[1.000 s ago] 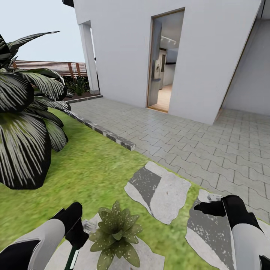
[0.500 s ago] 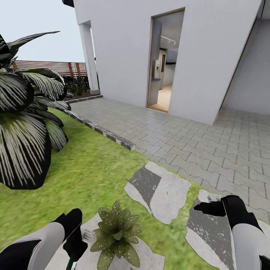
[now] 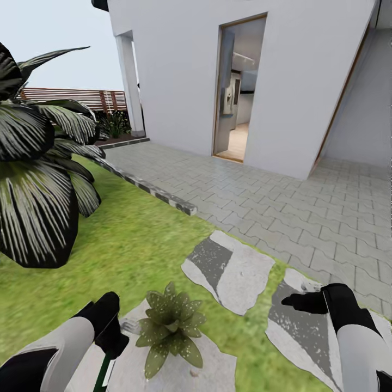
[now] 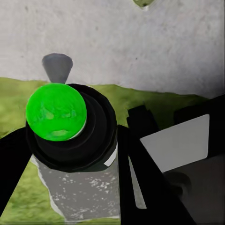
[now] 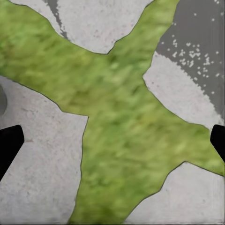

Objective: Pick up the pesticide atomizer in the garden and spray insectifuge to fully cover both potted plants in the garden.

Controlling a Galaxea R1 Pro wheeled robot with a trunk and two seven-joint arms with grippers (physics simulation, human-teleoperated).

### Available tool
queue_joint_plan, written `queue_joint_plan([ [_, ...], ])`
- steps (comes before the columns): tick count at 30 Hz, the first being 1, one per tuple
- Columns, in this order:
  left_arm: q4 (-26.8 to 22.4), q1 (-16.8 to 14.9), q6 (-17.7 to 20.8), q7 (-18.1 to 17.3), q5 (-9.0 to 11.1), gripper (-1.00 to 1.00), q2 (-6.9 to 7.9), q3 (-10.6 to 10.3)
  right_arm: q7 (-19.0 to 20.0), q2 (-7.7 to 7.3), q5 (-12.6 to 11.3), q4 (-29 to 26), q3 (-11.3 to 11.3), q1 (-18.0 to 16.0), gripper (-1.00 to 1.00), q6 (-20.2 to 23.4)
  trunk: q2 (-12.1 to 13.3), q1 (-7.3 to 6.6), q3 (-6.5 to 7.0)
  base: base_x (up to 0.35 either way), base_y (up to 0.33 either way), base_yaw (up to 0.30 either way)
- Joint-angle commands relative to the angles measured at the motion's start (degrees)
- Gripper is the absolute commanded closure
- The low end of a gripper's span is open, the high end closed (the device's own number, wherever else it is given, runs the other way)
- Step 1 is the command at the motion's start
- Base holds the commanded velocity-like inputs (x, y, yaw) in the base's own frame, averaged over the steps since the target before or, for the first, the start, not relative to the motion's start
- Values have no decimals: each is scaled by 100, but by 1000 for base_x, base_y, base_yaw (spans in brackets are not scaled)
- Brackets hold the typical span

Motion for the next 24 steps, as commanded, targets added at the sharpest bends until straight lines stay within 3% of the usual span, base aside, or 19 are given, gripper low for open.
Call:
queue_joint_plan([
  [1,4,-2,24,-43,-62,100,-1,49,56,3,60,-8,-23,-6,-100,7,-3,-4,-5,-340,0,7],
  [18,5,-2,41,-42,-65,100,-7,54,61,3,61,-9,-30,-6,-100,-2,-3,-4,-5,-343,0,225],
  [24,-310,-2,41,-45,-70,100,-14,36,69,2,62,-21,-14,-6,-100,-32,-3,-4,-5,-324,0,114],
])
